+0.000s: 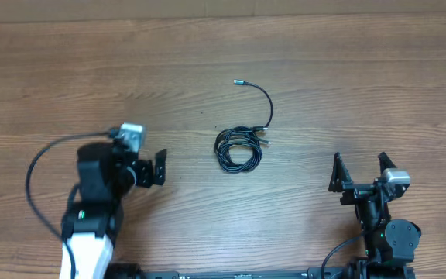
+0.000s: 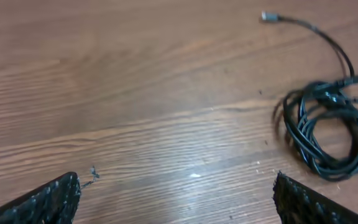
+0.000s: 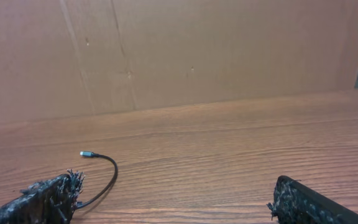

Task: Untangle cables
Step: 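Move the left gripper over the coiled black cable bundle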

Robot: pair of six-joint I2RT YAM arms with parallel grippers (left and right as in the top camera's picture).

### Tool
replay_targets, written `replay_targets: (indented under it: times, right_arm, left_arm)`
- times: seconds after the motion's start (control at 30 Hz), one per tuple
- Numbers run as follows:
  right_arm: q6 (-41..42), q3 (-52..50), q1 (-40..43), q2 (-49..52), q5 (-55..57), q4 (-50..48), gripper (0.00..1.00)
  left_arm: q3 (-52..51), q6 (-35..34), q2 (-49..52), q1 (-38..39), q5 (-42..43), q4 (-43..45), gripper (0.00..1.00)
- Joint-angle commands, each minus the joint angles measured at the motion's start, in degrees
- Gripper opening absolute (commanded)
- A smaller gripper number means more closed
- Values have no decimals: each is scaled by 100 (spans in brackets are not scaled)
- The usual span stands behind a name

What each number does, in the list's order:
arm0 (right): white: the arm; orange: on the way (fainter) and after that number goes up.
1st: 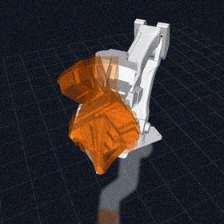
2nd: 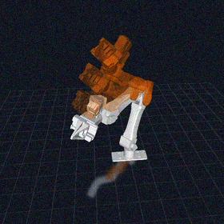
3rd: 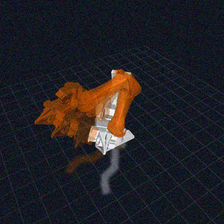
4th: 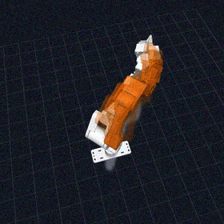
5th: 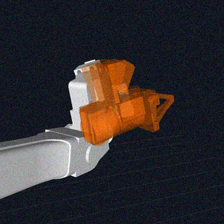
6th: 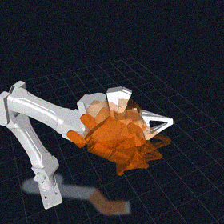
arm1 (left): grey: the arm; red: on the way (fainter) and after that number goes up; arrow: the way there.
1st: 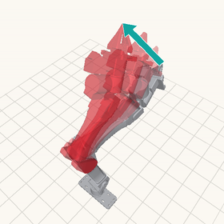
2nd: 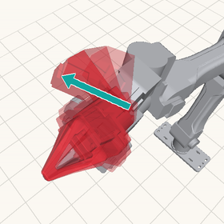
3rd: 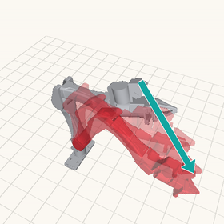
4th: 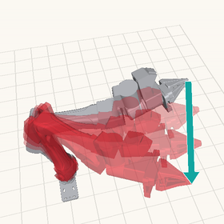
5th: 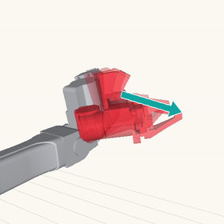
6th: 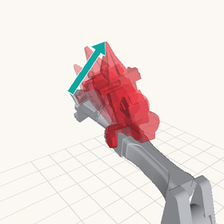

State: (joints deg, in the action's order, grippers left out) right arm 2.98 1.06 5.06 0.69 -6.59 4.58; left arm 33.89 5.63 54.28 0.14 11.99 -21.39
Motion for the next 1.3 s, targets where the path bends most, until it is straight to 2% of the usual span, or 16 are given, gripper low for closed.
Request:
replay_targets:
  times: [0.0,0.23,0.4,0.57,0.77,1.27]
  right_arm:
    - [-7,-59,33,-52,55,-22,100]
    - [-7,-59,33,-52,52,-22,100]
    - [-7,-59,33,-52,55,-22,100]
    - [-7,-59,33,-52,55,-22,100]
    - [-7,-59,33,-52,52,-22,100]
    - [-7,-59,33,-52,52,-22,100]
  left_arm:
    - [603,219,796,332,-83,-199,99]
    - [1255,437,1840,1073,-380,-566,99]
    - [1333,503,2105,1421,-540,-540,99]
    - [1331,852,2221,1644,-535,-540,100]
    - [1342,1047,2385,1794,-514,-540,100]
    - [1453,1049,2417,1845,-496,-723,100]
